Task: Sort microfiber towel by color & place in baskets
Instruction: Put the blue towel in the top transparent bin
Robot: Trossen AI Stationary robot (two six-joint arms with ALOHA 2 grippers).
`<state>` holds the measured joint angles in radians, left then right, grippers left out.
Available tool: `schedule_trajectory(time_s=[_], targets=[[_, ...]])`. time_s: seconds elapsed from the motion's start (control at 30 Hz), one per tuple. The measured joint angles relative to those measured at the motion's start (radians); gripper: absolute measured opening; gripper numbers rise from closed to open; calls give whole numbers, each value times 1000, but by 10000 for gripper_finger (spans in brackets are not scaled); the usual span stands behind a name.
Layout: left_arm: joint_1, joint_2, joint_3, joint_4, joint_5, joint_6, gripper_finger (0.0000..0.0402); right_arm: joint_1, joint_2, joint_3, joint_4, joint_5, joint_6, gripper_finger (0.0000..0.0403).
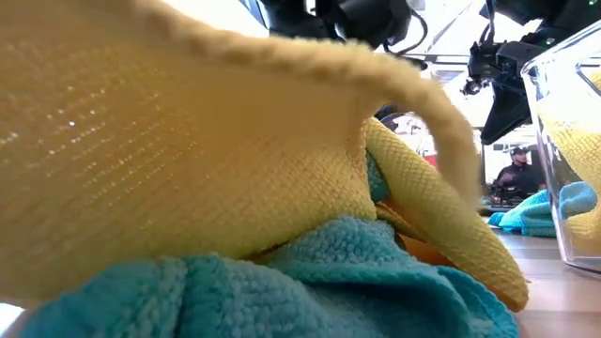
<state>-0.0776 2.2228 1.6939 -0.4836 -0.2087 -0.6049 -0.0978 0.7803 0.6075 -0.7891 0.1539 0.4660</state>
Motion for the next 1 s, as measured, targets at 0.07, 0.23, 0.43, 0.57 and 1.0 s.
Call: schedule_trajectory(time_s=[0.07,0.23,0.43,0.57,1.0], targets=[[2,8,-1,-8,-14,8,0,0,0,0,0,0,1,71],[18,6,-4,-19,-15,8,9,0,0,0,0,0,4,71],[39,5,-4,-15,-19,-20,45,0,0,0,0,0,4,71],[48,5,-4,-5,-19,-21,69,0,0,0,1,0,4,71],[73,-30,-4,17,-3,-45,92,0,0,0,1,0,4,71]])
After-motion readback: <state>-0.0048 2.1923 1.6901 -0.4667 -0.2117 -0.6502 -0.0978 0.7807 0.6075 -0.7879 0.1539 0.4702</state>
